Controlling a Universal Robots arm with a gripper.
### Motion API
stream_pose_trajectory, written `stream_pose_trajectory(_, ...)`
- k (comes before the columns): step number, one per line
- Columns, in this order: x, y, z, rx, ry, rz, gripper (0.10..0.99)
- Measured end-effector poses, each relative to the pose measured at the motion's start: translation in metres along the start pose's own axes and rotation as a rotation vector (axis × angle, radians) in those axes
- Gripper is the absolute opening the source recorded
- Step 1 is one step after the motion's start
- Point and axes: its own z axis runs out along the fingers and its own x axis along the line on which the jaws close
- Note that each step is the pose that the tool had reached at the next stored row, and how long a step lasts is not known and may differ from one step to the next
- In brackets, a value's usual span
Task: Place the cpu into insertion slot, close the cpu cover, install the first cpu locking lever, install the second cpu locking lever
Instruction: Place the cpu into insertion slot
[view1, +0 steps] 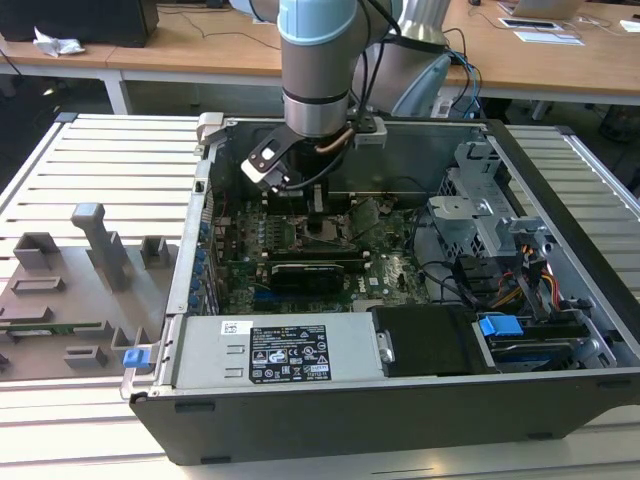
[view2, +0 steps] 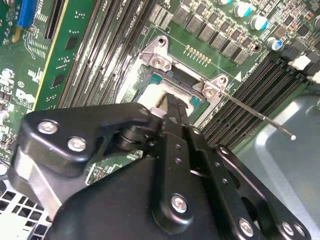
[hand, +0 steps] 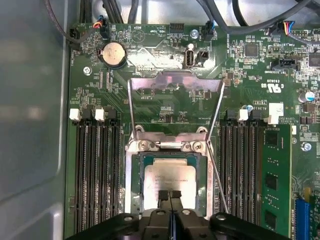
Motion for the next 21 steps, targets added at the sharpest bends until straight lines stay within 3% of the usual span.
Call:
stream_pose_trajectory(11,-0.0045,-0.0019,0.0062,0.001,0.0048,0.0,0.106)
stream_pose_trajectory(17,-0.0046,0.0183,0.0081,0.007,0.0057,0.0,0.106)
stream_pose_trajectory(21,-0.0045,0.0208,0.0028,0.008,0.0065,0.0,0.106)
